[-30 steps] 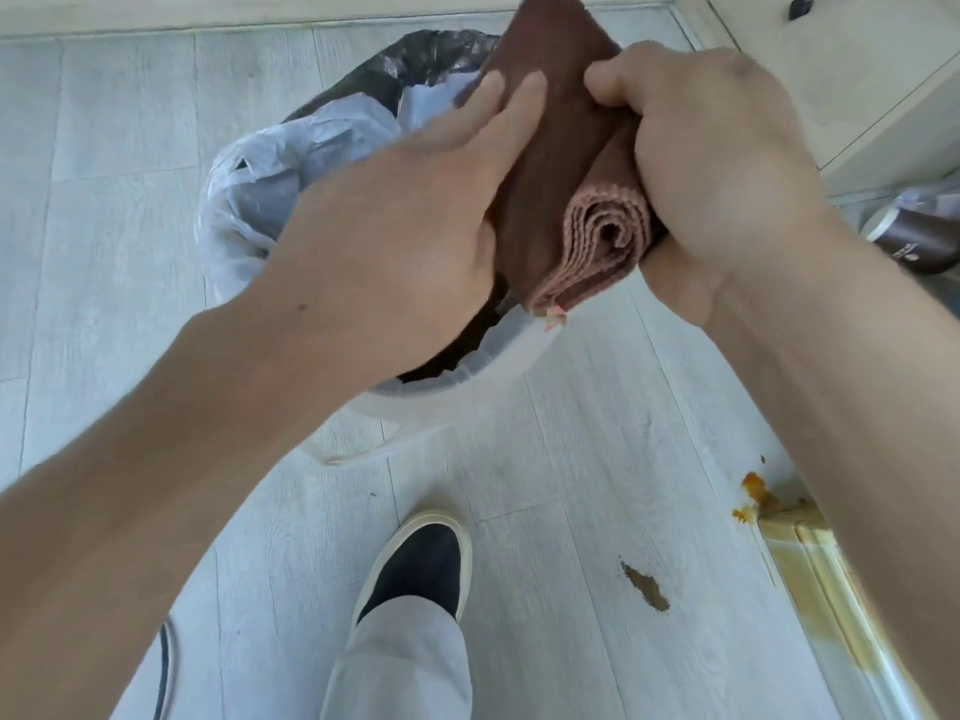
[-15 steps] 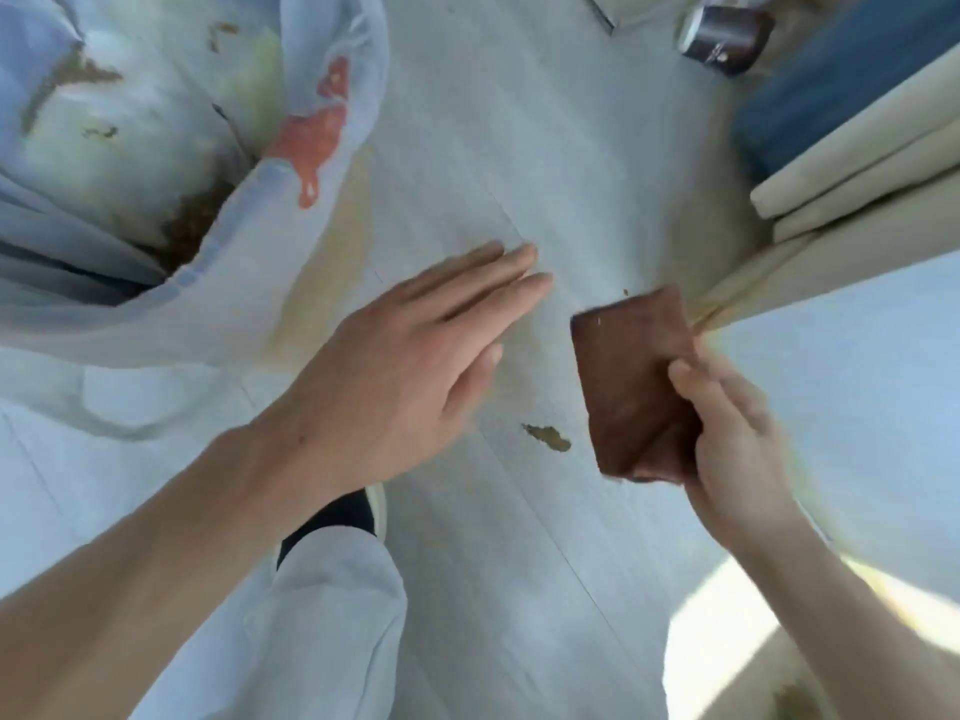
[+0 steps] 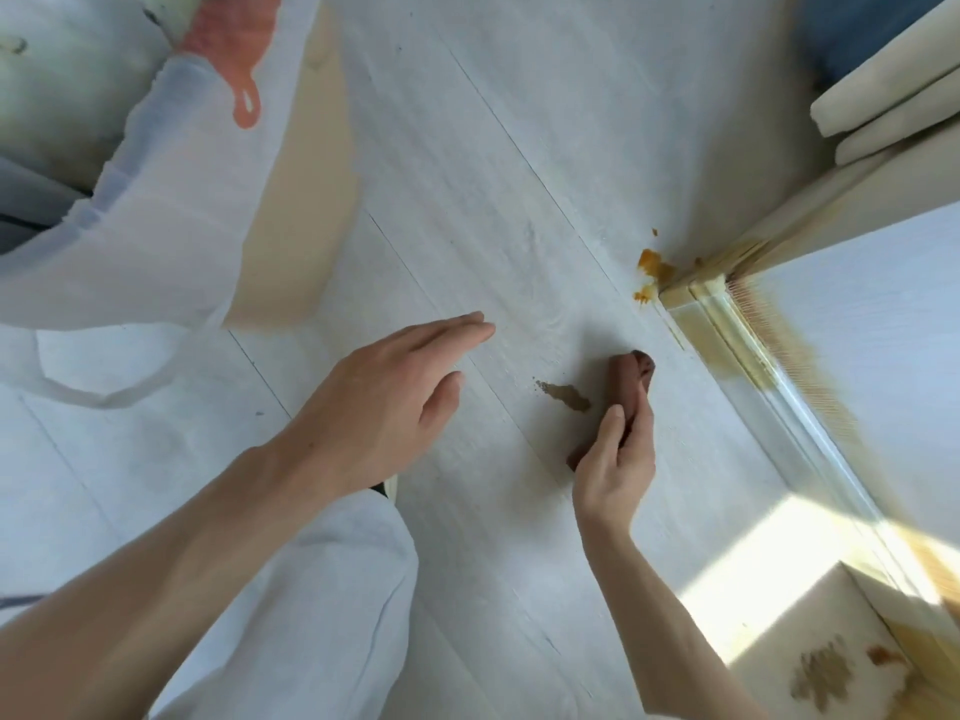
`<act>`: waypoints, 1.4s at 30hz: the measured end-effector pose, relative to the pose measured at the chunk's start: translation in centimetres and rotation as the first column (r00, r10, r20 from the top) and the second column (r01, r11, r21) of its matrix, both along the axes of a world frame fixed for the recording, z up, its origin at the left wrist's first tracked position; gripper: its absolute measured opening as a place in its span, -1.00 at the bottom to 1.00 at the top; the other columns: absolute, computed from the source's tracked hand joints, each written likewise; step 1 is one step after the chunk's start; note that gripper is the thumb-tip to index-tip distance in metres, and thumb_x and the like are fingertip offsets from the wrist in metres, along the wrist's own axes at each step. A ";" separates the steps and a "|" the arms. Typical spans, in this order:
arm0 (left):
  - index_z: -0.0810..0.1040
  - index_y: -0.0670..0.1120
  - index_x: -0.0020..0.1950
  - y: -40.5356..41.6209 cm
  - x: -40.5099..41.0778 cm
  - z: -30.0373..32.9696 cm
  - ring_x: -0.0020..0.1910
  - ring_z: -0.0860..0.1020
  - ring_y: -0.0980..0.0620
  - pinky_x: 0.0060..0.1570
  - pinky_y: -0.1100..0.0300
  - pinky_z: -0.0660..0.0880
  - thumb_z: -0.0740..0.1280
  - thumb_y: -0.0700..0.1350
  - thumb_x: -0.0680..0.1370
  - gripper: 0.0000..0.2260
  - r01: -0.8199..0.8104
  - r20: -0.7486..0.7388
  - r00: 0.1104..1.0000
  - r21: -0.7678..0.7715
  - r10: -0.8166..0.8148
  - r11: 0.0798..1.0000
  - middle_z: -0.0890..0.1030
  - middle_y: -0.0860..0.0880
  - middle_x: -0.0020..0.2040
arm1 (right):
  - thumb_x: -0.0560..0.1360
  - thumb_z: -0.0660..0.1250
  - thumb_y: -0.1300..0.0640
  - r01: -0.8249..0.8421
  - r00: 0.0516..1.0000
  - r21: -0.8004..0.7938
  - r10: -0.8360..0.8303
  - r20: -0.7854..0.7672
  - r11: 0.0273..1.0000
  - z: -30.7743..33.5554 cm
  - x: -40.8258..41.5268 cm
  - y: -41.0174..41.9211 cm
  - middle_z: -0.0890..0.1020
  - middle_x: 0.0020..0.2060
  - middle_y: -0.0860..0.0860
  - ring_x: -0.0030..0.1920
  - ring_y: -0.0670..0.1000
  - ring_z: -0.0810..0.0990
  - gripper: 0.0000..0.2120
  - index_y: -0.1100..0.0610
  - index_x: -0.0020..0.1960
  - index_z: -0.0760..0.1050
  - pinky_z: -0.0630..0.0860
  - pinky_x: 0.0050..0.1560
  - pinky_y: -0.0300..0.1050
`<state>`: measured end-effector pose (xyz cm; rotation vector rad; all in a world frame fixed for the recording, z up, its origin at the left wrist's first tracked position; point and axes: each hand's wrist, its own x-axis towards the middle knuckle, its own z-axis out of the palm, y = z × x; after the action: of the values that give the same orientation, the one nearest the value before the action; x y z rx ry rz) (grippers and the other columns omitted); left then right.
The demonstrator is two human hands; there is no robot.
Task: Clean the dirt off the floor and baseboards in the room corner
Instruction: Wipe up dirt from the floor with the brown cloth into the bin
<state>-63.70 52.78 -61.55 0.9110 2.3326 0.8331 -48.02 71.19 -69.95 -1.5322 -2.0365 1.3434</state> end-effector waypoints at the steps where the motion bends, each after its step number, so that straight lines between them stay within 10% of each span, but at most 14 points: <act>1: 0.38 0.07 0.56 0.0 0.0 -0.1 0.50 0.35 0.25 0.42 0.11 0.43 0.24 -0.15 0.67 -0.55 0.005 0.001 1.000 0.000 -0.005 1.000 0.36 0.23 0.55 | 0.74 0.10 0.06 -0.026 1.000 -0.001 0.026 -0.008 1.000 -0.2 -0.9 -0.6 0.50 0.45 -0.16 0.27 -0.23 0.55 -0.58 -0.10 0.59 0.31 0.52 0.33 -0.11; 5: 0.38 0.04 0.56 0.0 0.2 -0.3 0.50 0.36 0.24 0.44 0.16 0.39 0.25 -0.17 0.68 -0.56 0.009 0.005 1.000 0.002 -0.009 1.000 0.37 0.20 0.55 | 0.74 0.13 0.09 -0.080 0.996 -0.062 0.077 -0.055 0.995 -0.1 -2.6 -1.2 0.62 0.18 -0.19 0.05 -0.34 0.57 -0.60 0.00 0.56 0.37 0.53 0.13 -0.32; 12: 0.40 0.04 0.55 -0.9 -0.4 -0.8 0.49 0.38 0.22 0.42 0.10 0.43 0.24 -0.16 0.67 -0.57 -0.021 0.022 1.000 0.017 0.021 1.000 0.39 0.20 0.54 | 0.69 0.15 0.10 0.103 0.987 -0.044 -0.107 -0.118 0.994 1.9 -0.6 4.4 0.60 -0.14 -0.13 -0.12 -0.10 0.56 -0.76 0.05 0.17 0.60 0.53 -0.06 -0.01; 18: 0.39 0.08 0.55 -1.8 -0.8 -1.1 0.48 0.35 0.27 0.39 0.13 0.45 0.24 -0.15 0.67 -0.56 -0.065 0.026 0.998 0.008 0.065 0.998 0.37 0.25 0.54 | 0.72 0.15 0.17 -0.167 0.985 -0.021 0.166 -0.043 0.986 0.1 -2.4 1.8 0.63 -0.10 -0.09 -0.16 -0.16 0.54 -0.68 0.04 0.39 0.54 0.51 -0.16 -0.25; 25: 0.41 0.12 0.53 -3.3 -1.5 -1.6 0.47 0.35 0.31 0.38 0.29 0.39 0.23 -0.13 0.67 -0.58 -0.113 0.032 0.993 -0.008 0.113 0.994 0.37 0.27 0.54 | 0.67 0.17 0.19 -0.349 0.930 0.067 0.354 -0.100 0.935 5.5 -11.9 6.4 0.57 -0.22 -0.15 -0.28 -0.24 0.53 -0.81 0.12 0.15 0.56 0.50 -0.28 -0.27; 29: 0.45 0.13 0.50 -3.6 -1.2 -1.8 0.44 0.39 0.31 0.36 0.22 0.46 0.24 -0.13 0.67 -0.60 -0.149 0.050 0.987 -0.012 0.149 0.989 0.37 0.29 0.52 | 0.54 0.18 0.04 -0.549 0.833 0.102 0.553 -0.014 0.830 3.2 -23.4 9.5 0.65 -0.03 -0.16 0.03 0.08 0.64 -0.64 -0.08 0.27 0.59 0.62 0.10 0.20; 31: 0.47 0.12 0.48 -3.7 -1.0 -1.9 0.42 0.42 0.30 0.28 0.18 0.53 0.27 -0.13 0.67 -0.62 -0.161 0.056 0.985 -0.017 0.162 0.987 0.39 0.28 0.52 | 0.52 0.18 0.10 -0.596 0.802 0.063 0.597 0.003 0.800 0.9 -27.4 8.4 0.66 0.11 -0.13 0.16 0.00 0.59 -0.58 -0.04 0.32 0.58 0.53 0.29 0.04; 35: 0.50 0.10 0.46 -4.2 -0.9 -2.0 0.38 0.48 0.27 0.19 0.12 0.59 0.29 -0.14 0.66 -0.62 -0.179 0.068 0.981 -0.016 0.180 0.984 0.42 0.25 0.51 | 0.53 0.23 0.21 -0.811 0.585 0.000 0.811 0.004 0.585 -1.2 -28.1 2.3 0.61 0.26 -0.05 0.24 -0.09 0.50 -0.60 0.07 0.32 0.61 0.33 0.34 -0.33; 39: 0.48 0.13 0.47 -4.9 -1.3 -1.9 0.32 0.49 0.29 0.21 0.18 0.55 0.25 -0.13 0.66 -0.61 -0.199 0.077 0.976 -0.034 0.201 0.979 0.41 0.29 0.50 | 0.51 0.22 0.21 -0.973 0.200 -0.117 0.980 0.001 0.199 -0.3 -19.4 1.9 0.69 0.19 -0.05 0.26 -0.06 0.60 -0.64 0.10 0.20 0.68 0.41 0.41 -0.12; 42: 0.47 0.13 0.48 -5.4 -1.9 -1.9 0.38 0.44 0.29 0.26 0.26 0.49 0.25 -0.13 0.67 -0.62 -0.219 0.087 0.971 -0.034 0.222 0.975 0.39 0.29 0.51 | 0.54 0.20 0.21 -0.944 0.182 -0.262 0.979 0.089 0.199 1.8 -15.4 5.8 0.74 0.03 -0.08 0.04 0.11 0.70 -0.65 -0.03 0.13 0.71 0.58 0.17 0.15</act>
<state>-65.55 47.42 -63.44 0.5972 2.3878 0.9113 -63.44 76.98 -68.13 -0.1088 -3.3787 1.6894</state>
